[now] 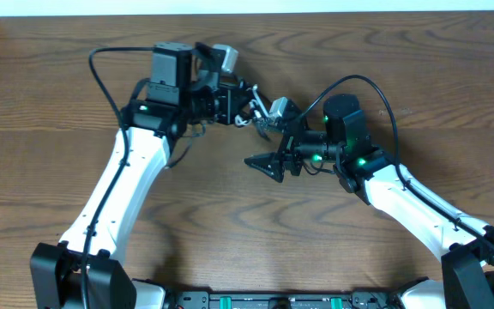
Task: Untangle cables
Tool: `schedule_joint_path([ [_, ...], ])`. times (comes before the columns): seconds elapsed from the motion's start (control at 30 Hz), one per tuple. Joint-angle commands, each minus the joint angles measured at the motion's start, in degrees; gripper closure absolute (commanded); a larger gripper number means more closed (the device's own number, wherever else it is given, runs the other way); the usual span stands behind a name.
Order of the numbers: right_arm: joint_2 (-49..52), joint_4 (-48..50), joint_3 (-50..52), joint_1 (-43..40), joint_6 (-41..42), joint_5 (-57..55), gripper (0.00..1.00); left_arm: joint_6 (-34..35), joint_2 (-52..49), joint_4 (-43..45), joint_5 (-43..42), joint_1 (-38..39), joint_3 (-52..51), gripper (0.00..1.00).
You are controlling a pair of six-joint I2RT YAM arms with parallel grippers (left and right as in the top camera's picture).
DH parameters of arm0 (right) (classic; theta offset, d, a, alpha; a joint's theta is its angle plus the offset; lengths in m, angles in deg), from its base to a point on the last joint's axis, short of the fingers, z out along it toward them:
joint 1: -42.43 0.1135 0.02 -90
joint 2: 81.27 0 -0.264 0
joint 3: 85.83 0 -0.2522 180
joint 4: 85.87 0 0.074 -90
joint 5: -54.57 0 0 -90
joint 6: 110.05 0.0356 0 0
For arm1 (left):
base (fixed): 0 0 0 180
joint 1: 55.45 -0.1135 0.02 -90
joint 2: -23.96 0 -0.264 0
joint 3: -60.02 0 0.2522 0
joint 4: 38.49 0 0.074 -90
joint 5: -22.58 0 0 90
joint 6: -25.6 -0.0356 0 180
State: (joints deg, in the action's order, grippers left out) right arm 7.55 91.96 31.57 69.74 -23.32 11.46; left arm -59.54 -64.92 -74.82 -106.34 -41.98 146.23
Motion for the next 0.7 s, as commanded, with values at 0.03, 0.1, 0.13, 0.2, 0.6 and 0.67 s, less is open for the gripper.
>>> schedule_joint_path([
  [0.03, 1.25, -1.16, -0.17, 0.61, -0.68, -2.08, 0.21, 4.11, -0.17, 2.95, -1.18, 2.01, 0.09, 0.93],
  [0.1, 1.70, -1.57, -0.17, 0.59, -0.68, -3.50, 0.48, 4.90, -0.17, 3.45, -1.18, 2.36, 0.09, 0.93],
  [0.13, 1.86, -1.55, -0.17, 0.59, -0.68, -3.52, 0.64, 4.90, -0.17, 3.45, -1.16, 2.36, 0.09, 0.93],
  [0.2, 1.86, -1.55, -0.17, 0.59, -0.68, -3.61, 0.82, 4.90, -0.17, 3.39, -1.16, 2.36, 0.09, 0.93],
  [0.6, 1.84, 9.97, -0.17, -0.17, -0.61, 14.10, 0.99, 4.90, -0.17, 1.33, 12.68, 2.34, 0.09, 0.92],
  [0.67, 1.84, 15.93, -0.17, -0.85, 0.85, 20.96, 0.99, 4.90, -0.17, 0.48, 14.43, 2.34, 0.09, 0.92],
])
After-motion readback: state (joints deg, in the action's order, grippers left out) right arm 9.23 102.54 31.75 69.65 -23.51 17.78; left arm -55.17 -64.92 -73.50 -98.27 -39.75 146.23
